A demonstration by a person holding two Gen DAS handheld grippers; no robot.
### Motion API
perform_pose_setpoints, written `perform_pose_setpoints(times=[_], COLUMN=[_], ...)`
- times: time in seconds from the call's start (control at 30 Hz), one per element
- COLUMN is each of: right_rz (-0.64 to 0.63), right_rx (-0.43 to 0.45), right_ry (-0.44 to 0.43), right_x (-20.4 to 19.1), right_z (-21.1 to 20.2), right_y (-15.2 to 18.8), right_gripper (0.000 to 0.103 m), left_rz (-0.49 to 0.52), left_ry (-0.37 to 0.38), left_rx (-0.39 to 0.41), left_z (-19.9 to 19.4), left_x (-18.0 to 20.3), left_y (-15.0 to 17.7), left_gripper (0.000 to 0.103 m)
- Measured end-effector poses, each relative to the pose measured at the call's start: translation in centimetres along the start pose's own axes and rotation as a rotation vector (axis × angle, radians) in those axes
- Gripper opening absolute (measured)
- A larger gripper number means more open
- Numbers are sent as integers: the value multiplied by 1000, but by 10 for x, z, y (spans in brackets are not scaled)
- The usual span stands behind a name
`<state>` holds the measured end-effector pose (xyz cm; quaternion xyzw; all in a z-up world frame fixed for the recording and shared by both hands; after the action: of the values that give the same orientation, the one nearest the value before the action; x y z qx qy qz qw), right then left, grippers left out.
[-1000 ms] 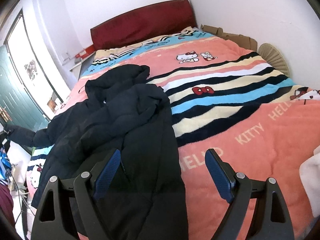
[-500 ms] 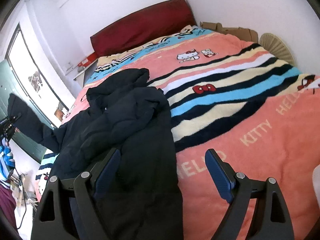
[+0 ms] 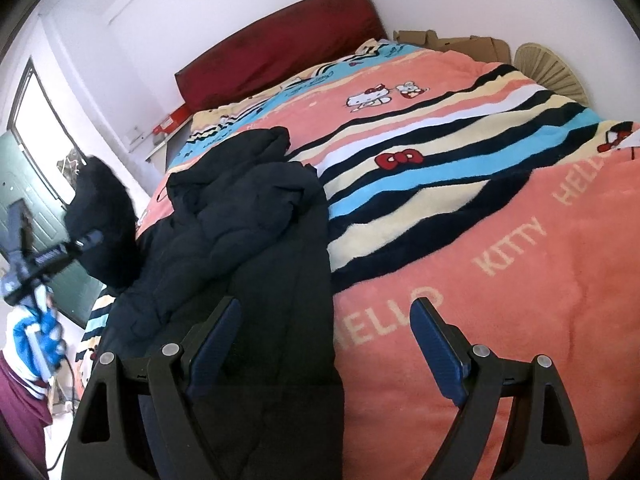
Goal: Fold large clothes
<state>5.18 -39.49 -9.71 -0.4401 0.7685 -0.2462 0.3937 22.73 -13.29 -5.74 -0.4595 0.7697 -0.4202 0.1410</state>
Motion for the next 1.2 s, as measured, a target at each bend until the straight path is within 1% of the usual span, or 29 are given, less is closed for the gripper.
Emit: perform_pose_setpoints(times=[0.1,0.17,0.23,0.33,0.43,0.5,0.53,0.67,0.77,0.87,0.9,0.93,0.97,1.1,1.2], right_rz=[-3,-2,0,-5,-11,-16,-19,-30,-46,-74,-84,-97,-107,-152,-186], right_rx=[-1,-3,-7,-14,-17,-18,-18,-24,-37,-58,-63,-67,-69,-75,-78], right_ry=[-6,-10,-14,-19,-23,-24,-23,-17,-16,-16,-17,-18,-19,-30,-36], right_x=[-1,0,0,-3,-6,-7,-8,-11,-16,-27,-31,-36,-41,-65,-79], right_z=[0,1,2,4,4,3,3,3,7,12,14,16,17,21,20], right_y=[1,2,3,6,7,8,8,9,11,12,13,12,12,11,10], right_gripper=[86,86,86,86,86,86,86,86,87,87,87,88,88,88,88], left_rz=[38,45,46,59,43,29,19,-22,-34,-34,-32,-30,-28,-4,-3], left_ry=[-12,-23,-33,-63,-67,-55,-46,16,61,95,104,126,141,174,205], left_rx=[-59,-82,-99,-132,-137,-132,-130,-118,-108,-103,-101,-96,-92,-69,-43], left_z=[21,25,26,34,28,23,22,6,-7,-16,-17,-19,-21,-29,-42], left_x=[9,11,4,4,-3,-5,-6,-9,-10,-12,-12,-10,-9,-2,-3], left_y=[22,32,37,44,44,42,41,40,40,40,39,39,38,34,31], left_gripper=[10,10,10,10,11,12,14,19,26,40,43,50,54,55,55])
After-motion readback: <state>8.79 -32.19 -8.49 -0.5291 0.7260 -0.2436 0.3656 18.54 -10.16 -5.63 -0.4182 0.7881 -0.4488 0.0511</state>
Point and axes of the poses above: each gripper's, at about its wrist camera, not at the fingertips, and z roughly the way its jaws point, x to its right, y to its underside, the point moved 3 cm from there along z, roughly the way its jaws point, and after that the axes turned 10 degrees about x, right-handed, at the moved point
